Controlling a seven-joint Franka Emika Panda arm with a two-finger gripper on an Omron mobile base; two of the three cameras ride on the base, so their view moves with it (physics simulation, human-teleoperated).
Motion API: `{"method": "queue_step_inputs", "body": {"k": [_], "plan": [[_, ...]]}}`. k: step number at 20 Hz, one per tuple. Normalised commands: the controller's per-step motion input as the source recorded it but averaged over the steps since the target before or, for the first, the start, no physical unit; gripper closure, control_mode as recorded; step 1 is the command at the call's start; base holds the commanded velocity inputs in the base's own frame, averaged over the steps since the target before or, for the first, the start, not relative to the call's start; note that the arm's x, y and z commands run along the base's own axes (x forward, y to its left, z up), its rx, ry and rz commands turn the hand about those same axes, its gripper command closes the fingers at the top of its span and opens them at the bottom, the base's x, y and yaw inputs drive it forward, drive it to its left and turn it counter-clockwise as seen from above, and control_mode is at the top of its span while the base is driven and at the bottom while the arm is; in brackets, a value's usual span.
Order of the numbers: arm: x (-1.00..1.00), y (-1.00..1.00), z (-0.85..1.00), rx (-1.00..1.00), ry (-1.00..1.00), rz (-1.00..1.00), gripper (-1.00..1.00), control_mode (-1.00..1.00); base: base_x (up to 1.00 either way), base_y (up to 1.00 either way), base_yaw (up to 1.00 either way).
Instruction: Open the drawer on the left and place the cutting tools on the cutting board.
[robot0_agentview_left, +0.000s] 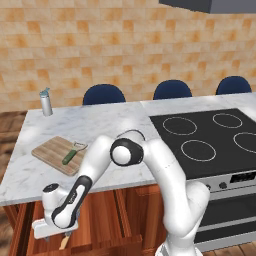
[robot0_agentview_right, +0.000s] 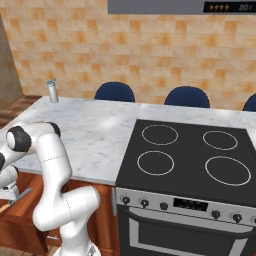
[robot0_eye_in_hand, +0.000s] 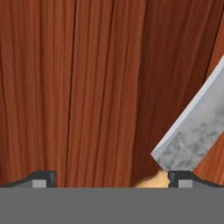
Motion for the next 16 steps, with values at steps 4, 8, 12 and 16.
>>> {"method": "queue_step_inputs", "body": {"k": [4, 8, 12, 16], "plan": [[0.00, 0.00, -0.29, 0.00, 0.00, -0.03, -1.00, -1.00, 0.00, 0.00, 0.00], [-0.07, -0.05, -0.04, 0.00, 0.03, -0.01, -1.00, -1.00, 0.00, 0.00, 0.00], [-0.05, -0.06, 0.00, 0.01, 0.00, 0.00, -1.00, -1.00, 0.00, 0.00, 0.00], [-0.19, -0.52, -0.02, 0.01, 0.00, 0.00, -1.00, -1.00, 0.00, 0.00, 0.00]]}}
